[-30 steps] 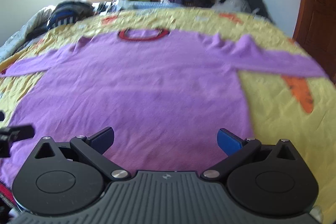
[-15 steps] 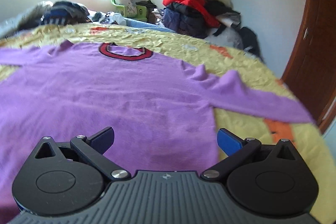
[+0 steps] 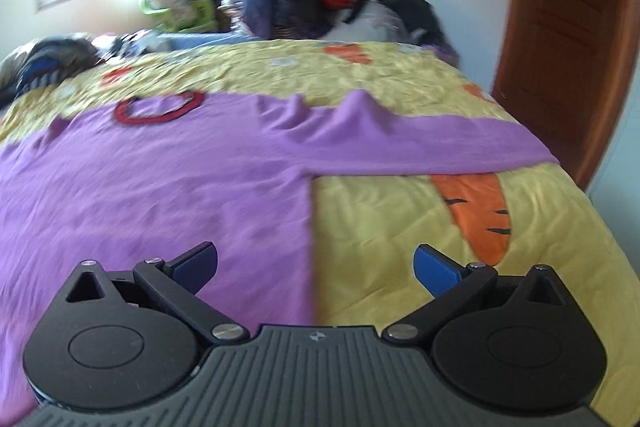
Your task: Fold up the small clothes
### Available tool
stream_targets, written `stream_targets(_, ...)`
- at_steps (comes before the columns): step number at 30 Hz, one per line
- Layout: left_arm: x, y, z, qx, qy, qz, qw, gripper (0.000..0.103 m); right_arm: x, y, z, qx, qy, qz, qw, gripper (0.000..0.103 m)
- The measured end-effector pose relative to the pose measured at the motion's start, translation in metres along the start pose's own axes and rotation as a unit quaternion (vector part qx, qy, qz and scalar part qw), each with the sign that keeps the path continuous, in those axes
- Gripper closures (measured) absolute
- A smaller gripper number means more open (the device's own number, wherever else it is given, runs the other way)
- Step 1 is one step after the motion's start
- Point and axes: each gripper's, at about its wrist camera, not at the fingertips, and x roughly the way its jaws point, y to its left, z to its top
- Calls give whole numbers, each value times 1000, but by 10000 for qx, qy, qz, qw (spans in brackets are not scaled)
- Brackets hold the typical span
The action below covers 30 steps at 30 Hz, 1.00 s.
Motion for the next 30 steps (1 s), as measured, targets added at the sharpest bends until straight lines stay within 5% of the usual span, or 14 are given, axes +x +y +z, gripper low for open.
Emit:
stream_targets(6,15,-9,10,59,5,-28,10000,0,18,-55,12,983,-370,-54,9944,0)
stream_targets(11,31,-18,14,136,133,-113,9998,0,44,-100,16,1621,-624,503,9835,0)
stream_targets(19,48,-27,24,132,187,-134,9996,0,93,-185,8,3580,-799,996,9249,0)
stream_targets(25,59,-33,29,87,298,-115,9995,0,119,-199,24,3374,-889,567,9354,0)
stream_targets(30,65,-39,28,164,376,-89,9991,0,139,-214,31,3419,-1107,416,9323,0)
